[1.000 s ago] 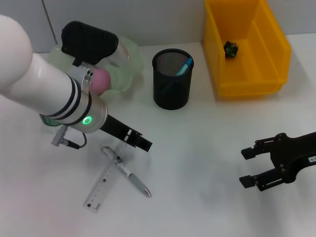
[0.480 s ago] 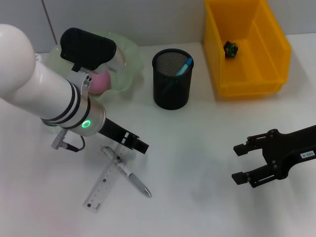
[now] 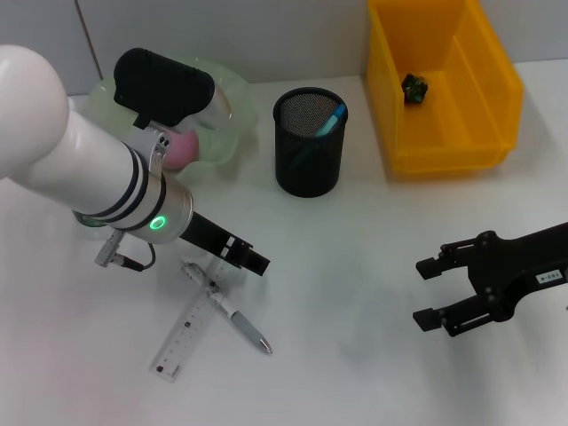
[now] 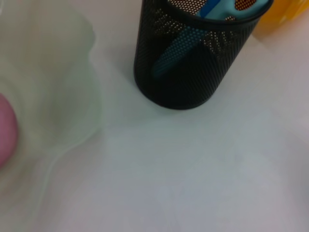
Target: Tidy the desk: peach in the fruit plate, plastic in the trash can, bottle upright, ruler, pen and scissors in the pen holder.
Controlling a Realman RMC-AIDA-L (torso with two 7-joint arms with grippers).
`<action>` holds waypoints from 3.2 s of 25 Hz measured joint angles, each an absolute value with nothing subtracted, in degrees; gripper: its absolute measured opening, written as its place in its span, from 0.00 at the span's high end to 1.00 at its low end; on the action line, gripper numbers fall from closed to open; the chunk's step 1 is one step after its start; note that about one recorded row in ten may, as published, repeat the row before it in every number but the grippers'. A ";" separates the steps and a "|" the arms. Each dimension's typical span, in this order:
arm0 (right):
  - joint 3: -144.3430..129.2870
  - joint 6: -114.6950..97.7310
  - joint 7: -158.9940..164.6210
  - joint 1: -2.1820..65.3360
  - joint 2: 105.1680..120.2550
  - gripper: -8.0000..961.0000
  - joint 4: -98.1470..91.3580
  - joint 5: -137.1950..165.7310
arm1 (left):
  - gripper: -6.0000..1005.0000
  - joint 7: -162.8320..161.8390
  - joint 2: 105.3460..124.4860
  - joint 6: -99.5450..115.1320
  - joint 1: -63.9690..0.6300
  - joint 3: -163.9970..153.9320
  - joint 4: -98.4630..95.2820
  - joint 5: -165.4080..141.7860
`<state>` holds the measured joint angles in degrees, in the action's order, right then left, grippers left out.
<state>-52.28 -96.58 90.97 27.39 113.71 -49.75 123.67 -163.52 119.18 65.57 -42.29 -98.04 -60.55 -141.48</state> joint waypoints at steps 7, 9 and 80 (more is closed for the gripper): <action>-52.27 -96.59 90.97 27.66 113.89 0.16 -49.74 123.67 | 0.20 -163.45 119.18 65.18 -42.42 -98.40 -59.12 -141.38; -52.26 -96.59 90.97 27.76 113.96 0.16 -49.74 123.67 | 0.20 -163.39 119.18 65.19 -42.46 -98.41 -59.00 -141.35; -49.64 -92.58 83.67 26.87 119.05 0.17 -48.92 116.25 | 0.61 -18.12 119.18 67.45 -20.00 -119.47 -40.67 7.29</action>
